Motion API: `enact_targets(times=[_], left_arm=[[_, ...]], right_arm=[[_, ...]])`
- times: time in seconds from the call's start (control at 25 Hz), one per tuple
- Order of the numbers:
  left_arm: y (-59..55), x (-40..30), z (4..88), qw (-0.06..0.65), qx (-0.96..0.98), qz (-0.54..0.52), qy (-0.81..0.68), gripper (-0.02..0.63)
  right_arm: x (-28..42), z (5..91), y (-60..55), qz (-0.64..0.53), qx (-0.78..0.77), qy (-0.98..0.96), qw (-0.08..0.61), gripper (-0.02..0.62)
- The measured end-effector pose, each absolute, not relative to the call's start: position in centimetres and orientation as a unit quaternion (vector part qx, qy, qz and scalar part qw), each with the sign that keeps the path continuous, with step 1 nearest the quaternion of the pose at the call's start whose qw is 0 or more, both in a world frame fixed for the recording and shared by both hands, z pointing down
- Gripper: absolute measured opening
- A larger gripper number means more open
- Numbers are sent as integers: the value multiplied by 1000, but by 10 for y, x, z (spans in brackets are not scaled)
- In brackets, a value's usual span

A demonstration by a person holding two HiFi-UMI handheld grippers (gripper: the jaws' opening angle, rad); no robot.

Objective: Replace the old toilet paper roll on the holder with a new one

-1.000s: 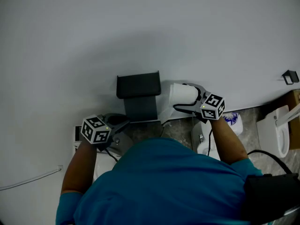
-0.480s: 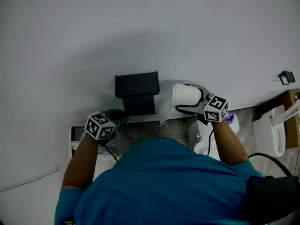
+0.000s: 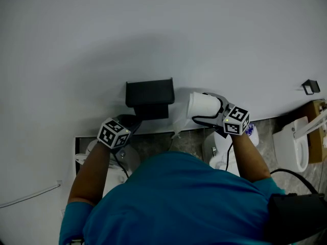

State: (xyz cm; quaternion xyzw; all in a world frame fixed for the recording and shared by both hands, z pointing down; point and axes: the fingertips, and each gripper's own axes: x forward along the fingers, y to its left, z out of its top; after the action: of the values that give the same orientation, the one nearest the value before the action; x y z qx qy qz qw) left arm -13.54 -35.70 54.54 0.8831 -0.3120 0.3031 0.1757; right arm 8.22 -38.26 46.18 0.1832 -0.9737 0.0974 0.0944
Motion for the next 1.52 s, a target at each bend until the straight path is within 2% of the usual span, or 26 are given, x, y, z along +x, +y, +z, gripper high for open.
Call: enact_targets(times=[0.52,1.04,1.24,1.52], left_arm=[[-398,-140,548,130,872,312,-355,46],[-400,-141,545,124,864,289,-393,52],[-397,-141,549,138,864,278,-396,155],[-384,-156,549,164,860,252,-412,184]], right_arm=[[89,458,-382,95,189,-973,96,479],[89,446,-386,88,191,-973,92,479],[83,436,-385,76,186,-975,95,479],[72,413,-385,63,181,-976,101,480]])
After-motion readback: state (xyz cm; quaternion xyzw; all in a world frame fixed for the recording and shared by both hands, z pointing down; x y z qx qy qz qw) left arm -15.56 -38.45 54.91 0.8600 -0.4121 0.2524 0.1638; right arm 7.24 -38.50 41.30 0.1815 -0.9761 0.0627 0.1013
